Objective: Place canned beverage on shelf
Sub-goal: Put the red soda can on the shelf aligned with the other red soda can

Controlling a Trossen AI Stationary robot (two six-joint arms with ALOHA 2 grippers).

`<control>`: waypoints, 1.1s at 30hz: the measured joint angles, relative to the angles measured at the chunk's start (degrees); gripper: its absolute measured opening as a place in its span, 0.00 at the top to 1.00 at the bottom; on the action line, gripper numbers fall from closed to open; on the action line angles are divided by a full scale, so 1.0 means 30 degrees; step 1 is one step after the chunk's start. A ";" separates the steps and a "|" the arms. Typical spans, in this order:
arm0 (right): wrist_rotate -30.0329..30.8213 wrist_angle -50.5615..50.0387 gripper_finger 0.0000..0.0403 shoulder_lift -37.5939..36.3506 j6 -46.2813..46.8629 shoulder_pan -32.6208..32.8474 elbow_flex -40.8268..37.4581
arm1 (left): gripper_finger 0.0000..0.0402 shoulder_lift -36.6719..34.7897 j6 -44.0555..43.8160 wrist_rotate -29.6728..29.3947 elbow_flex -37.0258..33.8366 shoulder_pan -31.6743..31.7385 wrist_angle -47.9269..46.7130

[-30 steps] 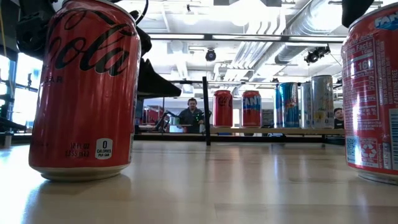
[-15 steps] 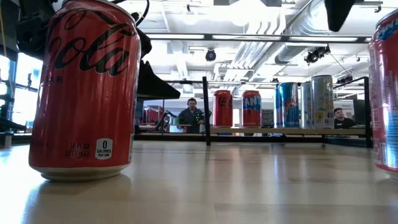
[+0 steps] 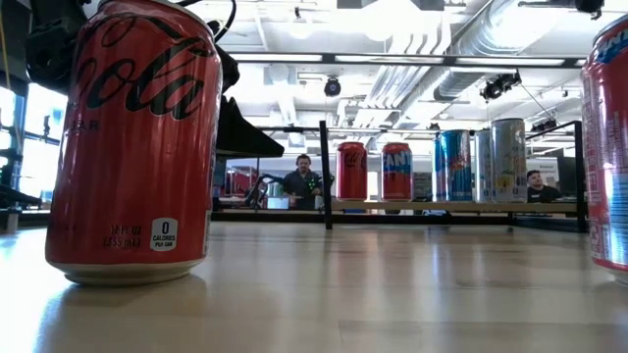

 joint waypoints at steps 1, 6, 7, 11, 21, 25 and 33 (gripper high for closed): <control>0.0003 0.0172 0.27 0.0000 0.0307 0.0043 -0.0164 | 1.00 0.0000 0.0000 0.0000 0.0000 0.0000 0.0000; -0.0259 0.0519 0.27 0.0000 0.1760 -0.0024 -0.0921 | 1.00 0.0000 -0.0150 0.0000 0.0000 -0.0053 -0.0008; -0.0284 0.0585 0.27 0.0000 0.1778 -0.0088 -0.0988 | 1.00 0.0000 -0.0160 0.0000 0.0000 -0.0107 -0.0035; -0.0527 0.1323 0.27 0.0000 0.1221 -0.0105 -0.1154 | 1.00 0.0000 -0.0160 0.0007 0.0000 -0.0390 -0.0239; -0.0634 0.1691 0.27 0.0000 0.1060 -0.0105 -0.1181 | 1.00 0.0000 0.0000 -0.0036 0.0000 -0.0648 -0.0435; -0.0637 0.2192 0.27 0.0000 0.1179 -0.0105 -0.1986 | 1.00 0.0000 0.0000 -0.0073 0.0000 -0.0641 -0.0445; -0.1092 0.3915 0.27 -0.0087 0.0617 -0.0105 -0.3412 | 1.00 0.0000 -0.0034 -0.0073 0.0000 -0.0641 -0.0448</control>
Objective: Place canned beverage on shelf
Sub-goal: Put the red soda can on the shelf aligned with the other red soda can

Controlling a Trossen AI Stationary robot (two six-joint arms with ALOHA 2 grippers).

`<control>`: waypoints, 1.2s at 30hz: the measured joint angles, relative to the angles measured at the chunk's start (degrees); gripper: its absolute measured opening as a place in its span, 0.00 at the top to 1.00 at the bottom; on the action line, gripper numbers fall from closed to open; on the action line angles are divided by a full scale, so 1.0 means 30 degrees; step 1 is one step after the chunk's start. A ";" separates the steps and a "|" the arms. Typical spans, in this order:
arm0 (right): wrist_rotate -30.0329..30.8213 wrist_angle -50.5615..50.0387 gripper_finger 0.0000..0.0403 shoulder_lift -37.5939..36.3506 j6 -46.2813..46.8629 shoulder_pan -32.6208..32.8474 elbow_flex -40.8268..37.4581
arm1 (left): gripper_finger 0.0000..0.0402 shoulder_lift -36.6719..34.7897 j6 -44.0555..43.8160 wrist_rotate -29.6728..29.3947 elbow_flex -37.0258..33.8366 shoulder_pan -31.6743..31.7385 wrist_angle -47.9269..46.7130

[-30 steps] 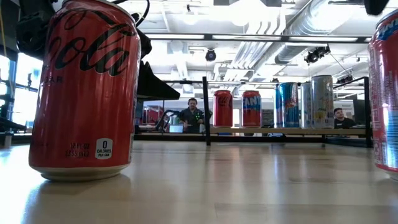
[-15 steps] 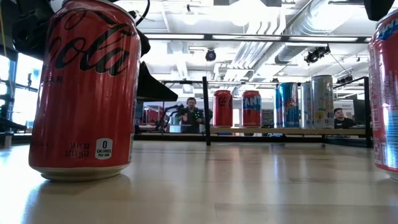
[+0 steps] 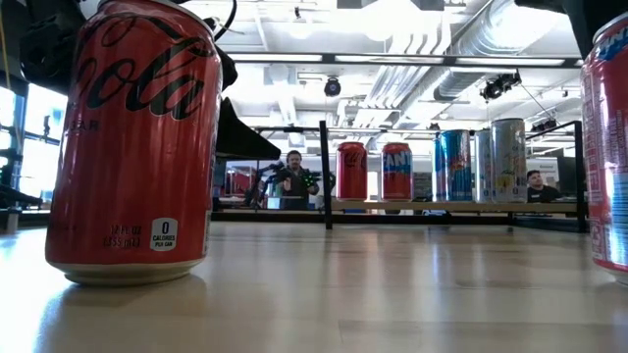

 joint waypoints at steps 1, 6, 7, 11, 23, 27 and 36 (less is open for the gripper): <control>-0.0008 0.0021 0.27 -0.0006 -0.0279 0.0000 -0.0034 | 1.00 0.0000 -0.0118 0.0000 0.0000 0.0000 -0.0004; -0.0056 0.0045 0.28 -0.0007 -0.0388 -0.0246 -0.0044 | 1.00 0.0000 -0.0119 0.0000 0.0000 0.0000 -0.0002; -0.0116 0.0051 0.29 0.0000 -0.0347 -0.0326 -0.0044 | 1.00 0.0000 -0.0127 0.0000 0.0000 0.0000 -0.0001; -0.0109 0.0177 0.31 0.0000 0.0289 -0.0866 -0.0052 | 1.00 0.0000 -0.0316 -0.0031 0.0000 0.0000 -0.0004; 0.0370 -0.0133 0.38 0.0102 0.0223 -0.3428 0.0207 | 1.00 0.0000 -0.0758 -0.0415 0.0000 0.0007 0.0001; 0.1512 -0.2208 0.38 0.0255 0.0109 -0.4625 0.1390 | 1.00 0.0000 -0.0826 -0.0583 0.0000 0.0007 0.0004; 0.3236 -0.6921 0.38 0.0175 -0.1806 -0.9576 0.5861 | 1.00 0.0000 -0.1161 -0.0590 0.0000 -0.0007 0.0018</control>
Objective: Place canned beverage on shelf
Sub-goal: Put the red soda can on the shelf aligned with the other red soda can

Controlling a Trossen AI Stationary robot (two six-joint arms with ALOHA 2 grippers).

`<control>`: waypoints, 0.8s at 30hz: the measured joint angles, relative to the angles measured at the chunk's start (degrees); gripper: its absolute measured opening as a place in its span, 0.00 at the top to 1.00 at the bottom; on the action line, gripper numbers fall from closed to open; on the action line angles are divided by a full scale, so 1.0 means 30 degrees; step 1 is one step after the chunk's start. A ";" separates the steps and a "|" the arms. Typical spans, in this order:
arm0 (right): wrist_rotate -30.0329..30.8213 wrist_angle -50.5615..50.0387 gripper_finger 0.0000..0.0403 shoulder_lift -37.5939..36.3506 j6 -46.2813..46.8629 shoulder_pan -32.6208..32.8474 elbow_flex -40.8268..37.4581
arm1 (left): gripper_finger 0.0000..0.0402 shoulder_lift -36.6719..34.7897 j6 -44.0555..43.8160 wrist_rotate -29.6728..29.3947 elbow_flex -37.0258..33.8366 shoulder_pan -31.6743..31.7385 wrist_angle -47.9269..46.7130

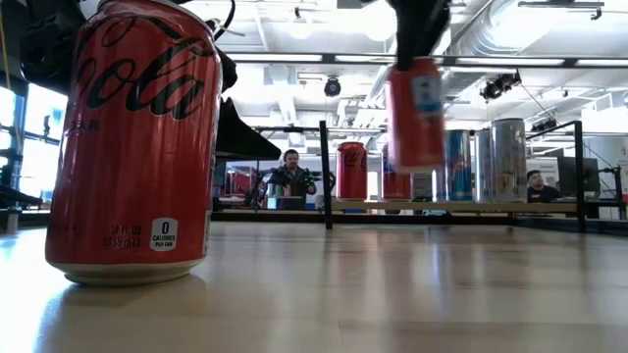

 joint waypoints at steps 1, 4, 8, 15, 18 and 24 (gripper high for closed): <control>0.0013 -0.0324 0.38 0.0000 -0.0406 -0.0761 0.0456 | 1.00 0.0000 0.0000 0.0000 0.0000 0.0000 0.0007; -0.0192 -0.1305 0.38 -0.0022 -0.1462 -0.3263 0.1615 | 1.00 0.0000 -0.0113 0.0000 0.0000 0.0000 0.0007; -0.0225 -0.2074 0.38 -0.0160 -0.2582 -0.6717 0.2205 | 1.00 0.0000 0.0069 0.0000 0.0000 0.0007 0.0008; -0.1670 0.0301 0.40 -0.1325 -0.3452 -1.1135 0.0439 | 1.00 0.0005 0.0353 0.0000 0.0007 0.0007 0.0089; -0.2409 0.1751 0.40 -0.1968 -0.3501 -1.2325 -0.0759 | 1.00 0.0007 0.0343 0.0000 0.0007 0.0007 0.0170; -0.2933 0.3352 0.40 -0.2662 -0.3501 -1.3747 -0.2912 | 1.00 0.0007 0.0346 0.0000 0.0007 0.0007 0.0460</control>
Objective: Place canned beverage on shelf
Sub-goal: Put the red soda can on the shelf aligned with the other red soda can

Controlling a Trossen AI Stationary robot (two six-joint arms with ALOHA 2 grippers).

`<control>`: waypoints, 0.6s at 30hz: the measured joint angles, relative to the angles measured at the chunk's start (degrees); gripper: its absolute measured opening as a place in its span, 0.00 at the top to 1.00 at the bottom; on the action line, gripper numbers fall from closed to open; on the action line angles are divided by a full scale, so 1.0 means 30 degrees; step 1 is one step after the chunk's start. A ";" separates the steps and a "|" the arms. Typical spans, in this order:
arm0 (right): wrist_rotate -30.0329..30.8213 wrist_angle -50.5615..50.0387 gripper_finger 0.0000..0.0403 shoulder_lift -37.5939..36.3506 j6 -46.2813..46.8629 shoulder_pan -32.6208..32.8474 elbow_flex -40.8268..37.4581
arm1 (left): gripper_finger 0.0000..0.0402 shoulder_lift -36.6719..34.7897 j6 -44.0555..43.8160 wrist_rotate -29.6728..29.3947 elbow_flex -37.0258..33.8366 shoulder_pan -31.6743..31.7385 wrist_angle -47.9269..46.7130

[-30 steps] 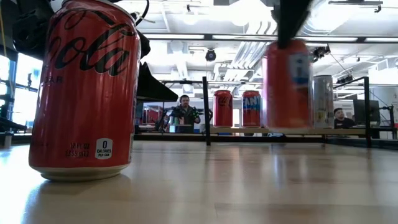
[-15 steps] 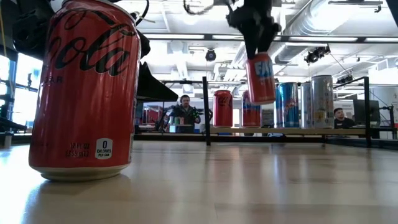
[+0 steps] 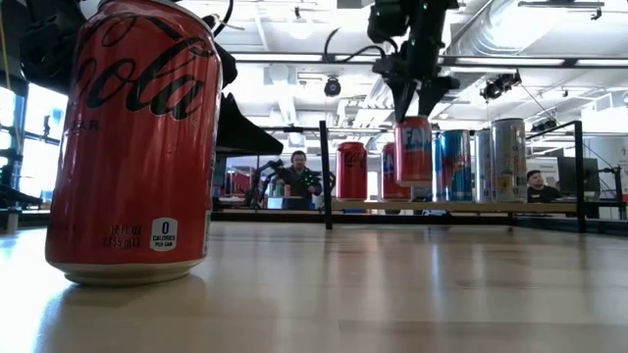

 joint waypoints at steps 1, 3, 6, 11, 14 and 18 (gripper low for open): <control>-0.0121 0.0403 0.40 -0.0066 0.0003 -0.0199 -0.0308 | 1.00 0.0000 -0.0003 0.0000 0.0003 0.0000 0.0078; -0.0522 0.0962 0.40 -0.0092 0.0000 -0.0523 -0.0710 | 1.00 0.0000 0.0002 0.0000 0.0001 0.0007 0.0103; -0.0702 0.1418 0.40 -0.0103 0.0000 -0.0873 -0.1134 | 1.00 0.0000 -0.0003 0.0000 0.0006 0.0007 0.0115; -0.0696 0.2188 0.40 -0.0121 -0.0153 -0.1098 -0.1969 | 1.00 0.0000 -0.0003 0.0000 0.0006 0.0007 0.0115; -0.0701 0.2370 0.38 -0.0121 -0.0470 -0.1098 -0.2126 | 1.00 0.0000 -0.0011 0.0007 0.0000 0.0007 0.0115; -0.0701 0.2434 0.34 -0.0121 -0.0644 -0.1047 -0.2119 | 1.00 0.0000 -0.0149 0.0007 0.0000 0.0007 0.0086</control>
